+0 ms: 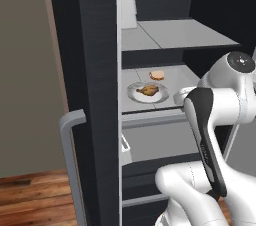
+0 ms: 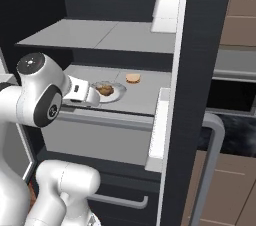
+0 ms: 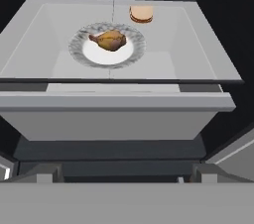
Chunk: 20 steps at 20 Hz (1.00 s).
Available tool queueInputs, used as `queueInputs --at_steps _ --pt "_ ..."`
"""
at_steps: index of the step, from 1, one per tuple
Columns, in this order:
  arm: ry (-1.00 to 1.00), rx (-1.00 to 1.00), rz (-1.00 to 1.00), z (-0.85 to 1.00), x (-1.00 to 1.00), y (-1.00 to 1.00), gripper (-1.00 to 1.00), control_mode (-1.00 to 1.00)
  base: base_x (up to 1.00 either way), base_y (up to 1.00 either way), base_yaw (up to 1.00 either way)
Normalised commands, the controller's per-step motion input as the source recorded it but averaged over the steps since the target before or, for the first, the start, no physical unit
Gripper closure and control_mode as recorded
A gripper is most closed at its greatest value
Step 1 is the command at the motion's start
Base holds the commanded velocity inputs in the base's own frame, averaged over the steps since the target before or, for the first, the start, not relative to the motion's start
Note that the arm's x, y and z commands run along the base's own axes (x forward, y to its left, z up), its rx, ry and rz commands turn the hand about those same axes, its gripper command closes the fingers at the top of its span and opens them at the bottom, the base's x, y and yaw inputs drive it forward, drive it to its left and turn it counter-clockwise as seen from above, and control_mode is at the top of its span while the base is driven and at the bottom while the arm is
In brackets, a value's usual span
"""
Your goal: Retrieve the chicken drumstick from the fridge and place it on the saucepan with marinade on the stove.
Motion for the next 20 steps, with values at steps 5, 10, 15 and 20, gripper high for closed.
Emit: queueInputs --at_steps 5,10,15,20 --pt "0.00 0.00 0.00 0.00 0.00 0.00 -1.00 -1.00 0.00 0.00 0.00" --pt "-0.02 0.00 0.00 -0.03 0.07 0.00 -1.00 -1.00 0.00 0.00 0.00" --pt "-0.04 0.00 -0.01 -0.01 0.57 0.00 -1.00 -1.00 0.00 0.00 0.00" --pt "-0.06 0.01 -0.05 -0.09 0.43 0.00 -1.00 -1.00 0.00 0.00 0.00"
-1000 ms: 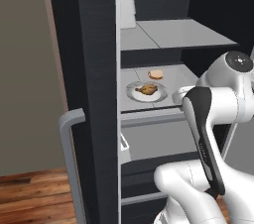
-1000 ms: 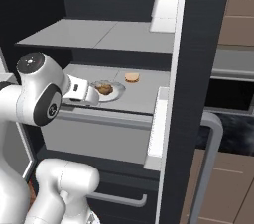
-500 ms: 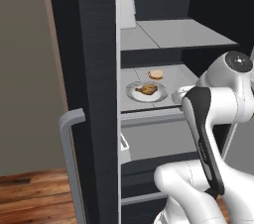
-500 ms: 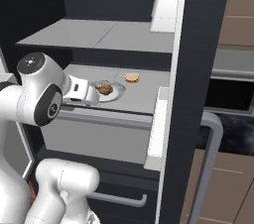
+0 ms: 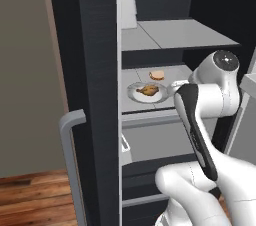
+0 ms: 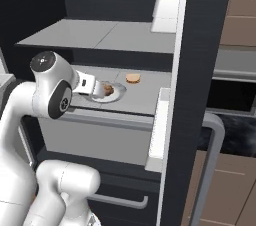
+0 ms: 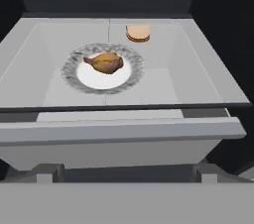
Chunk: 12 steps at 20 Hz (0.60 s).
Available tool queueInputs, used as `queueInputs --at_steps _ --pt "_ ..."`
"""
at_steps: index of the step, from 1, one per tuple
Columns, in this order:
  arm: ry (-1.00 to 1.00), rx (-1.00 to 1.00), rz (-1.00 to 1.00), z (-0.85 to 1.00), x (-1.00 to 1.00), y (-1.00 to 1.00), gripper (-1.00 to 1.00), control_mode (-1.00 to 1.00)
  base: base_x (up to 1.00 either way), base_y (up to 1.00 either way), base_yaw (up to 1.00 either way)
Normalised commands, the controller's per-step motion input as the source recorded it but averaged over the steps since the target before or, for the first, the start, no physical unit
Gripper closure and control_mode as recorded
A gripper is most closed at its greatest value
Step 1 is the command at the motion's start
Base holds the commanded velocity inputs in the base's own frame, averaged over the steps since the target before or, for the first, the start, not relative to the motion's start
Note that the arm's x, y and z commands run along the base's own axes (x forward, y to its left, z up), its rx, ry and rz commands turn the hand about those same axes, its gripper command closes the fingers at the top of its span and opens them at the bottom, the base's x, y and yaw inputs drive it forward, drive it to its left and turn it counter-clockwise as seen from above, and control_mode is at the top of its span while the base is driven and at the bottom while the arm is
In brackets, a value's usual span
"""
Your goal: Retrieve the chicken drumstick from the fridge and place it on the saucepan with marinade on the stove.
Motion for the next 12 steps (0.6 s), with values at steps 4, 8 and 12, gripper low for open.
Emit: queueInputs --at_steps 4,8,12 --pt "-0.10 0.04 -0.06 -0.17 0.16 0.00 -1.00 -1.00 0.00 0.00 0.00" --pt "-0.12 0.08 -0.04 -0.14 0.06 0.00 -1.00 -1.00 0.00 0.00 0.00" --pt "-0.04 0.14 -0.02 -0.03 0.07 0.00 -1.00 -1.00 0.00 0.00 0.00"
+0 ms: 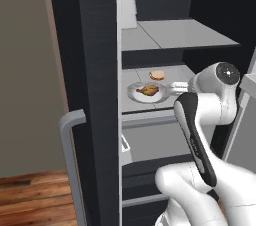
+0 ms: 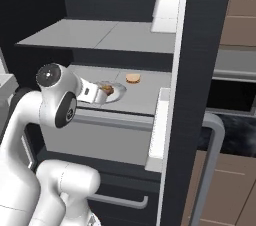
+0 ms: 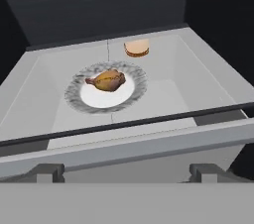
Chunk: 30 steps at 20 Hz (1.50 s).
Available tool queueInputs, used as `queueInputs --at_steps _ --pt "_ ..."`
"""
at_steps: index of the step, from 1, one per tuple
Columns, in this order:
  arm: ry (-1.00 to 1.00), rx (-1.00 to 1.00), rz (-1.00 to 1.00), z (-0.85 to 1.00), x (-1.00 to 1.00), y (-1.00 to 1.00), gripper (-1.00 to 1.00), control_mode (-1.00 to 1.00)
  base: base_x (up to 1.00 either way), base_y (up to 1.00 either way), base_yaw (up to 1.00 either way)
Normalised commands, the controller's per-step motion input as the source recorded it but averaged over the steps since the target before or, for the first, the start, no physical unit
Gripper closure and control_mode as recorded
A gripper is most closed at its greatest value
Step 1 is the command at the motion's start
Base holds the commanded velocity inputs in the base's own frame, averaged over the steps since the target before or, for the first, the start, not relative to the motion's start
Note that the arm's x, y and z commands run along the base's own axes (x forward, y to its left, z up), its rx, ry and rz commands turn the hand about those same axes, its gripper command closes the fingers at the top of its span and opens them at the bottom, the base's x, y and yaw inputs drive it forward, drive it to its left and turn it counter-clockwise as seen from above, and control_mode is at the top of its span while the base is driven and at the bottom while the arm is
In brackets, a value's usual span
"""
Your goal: Retrieve the chicken drumstick from the fridge and place it on the saucepan with marinade on the stove.
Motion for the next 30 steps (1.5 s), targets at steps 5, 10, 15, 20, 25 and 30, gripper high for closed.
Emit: queueInputs --at_steps 5,10,15,20,25,30 --pt "0.01 0.13 0.00 0.00 0.18 0.00 -1.00 -1.00 0.00 0.00 0.00" --pt "0.14 0.01 0.00 0.00 0.23 0.01 -1.00 -1.00 0.00 0.00 0.00" --pt "0.20 0.00 0.00 -0.03 0.28 0.04 -1.00 -1.00 0.00 0.00 0.00" --pt "0.12 0.01 0.00 -0.18 0.30 0.01 -1.00 -1.00 0.00 0.00 0.00" --pt "0.00 0.00 0.00 -0.37 0.29 0.00 -1.00 -1.00 0.00 0.00 0.00" --pt "0.00 0.00 0.00 -0.36 0.31 0.03 -1.00 -1.00 0.00 0.00 0.00"
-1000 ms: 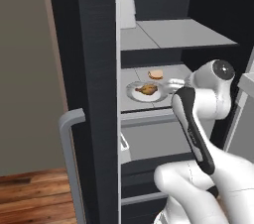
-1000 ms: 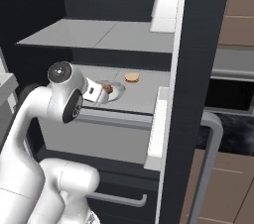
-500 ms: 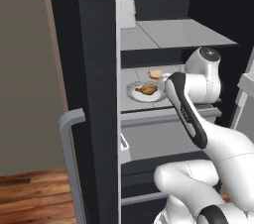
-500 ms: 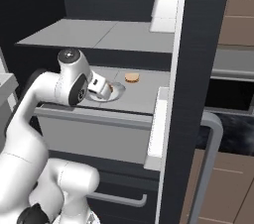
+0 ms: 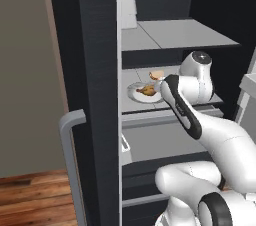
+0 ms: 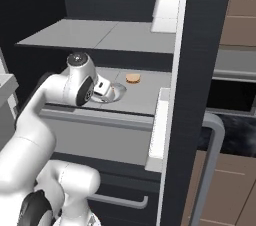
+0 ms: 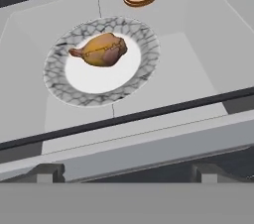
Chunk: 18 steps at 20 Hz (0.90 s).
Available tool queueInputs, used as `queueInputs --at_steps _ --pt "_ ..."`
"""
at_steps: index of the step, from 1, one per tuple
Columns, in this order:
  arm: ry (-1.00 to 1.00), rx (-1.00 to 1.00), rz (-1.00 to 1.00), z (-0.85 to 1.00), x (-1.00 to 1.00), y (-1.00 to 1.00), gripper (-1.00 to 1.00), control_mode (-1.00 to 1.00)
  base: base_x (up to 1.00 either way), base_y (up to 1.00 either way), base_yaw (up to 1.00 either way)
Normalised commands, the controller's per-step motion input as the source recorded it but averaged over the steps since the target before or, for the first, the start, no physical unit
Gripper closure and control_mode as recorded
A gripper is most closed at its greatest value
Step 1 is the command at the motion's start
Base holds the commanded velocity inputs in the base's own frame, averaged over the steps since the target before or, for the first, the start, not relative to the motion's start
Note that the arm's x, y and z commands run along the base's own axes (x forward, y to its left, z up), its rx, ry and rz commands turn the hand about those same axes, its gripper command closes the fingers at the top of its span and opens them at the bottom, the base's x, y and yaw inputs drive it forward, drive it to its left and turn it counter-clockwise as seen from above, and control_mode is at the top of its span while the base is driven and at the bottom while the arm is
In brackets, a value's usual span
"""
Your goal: Retrieve the chicken drumstick from the fridge and place it on the saucepan with marinade on the stove.
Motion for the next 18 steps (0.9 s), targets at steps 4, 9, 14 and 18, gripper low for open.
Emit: queueInputs --at_steps 4,9,14,18 --pt "0.00 0.00 0.00 -0.16 0.28 0.03 -1.00 -1.00 0.00 0.00 0.00" --pt "0.00 0.01 0.00 -0.01 0.21 0.00 -1.00 -1.00 0.00 0.00 0.00" --pt "0.00 0.02 0.00 -0.01 0.17 0.00 -1.00 -1.00 0.00 0.00 0.00" --pt "-0.02 0.00 0.00 -0.21 0.02 0.04 -1.00 -1.00 0.00 0.00 0.00"
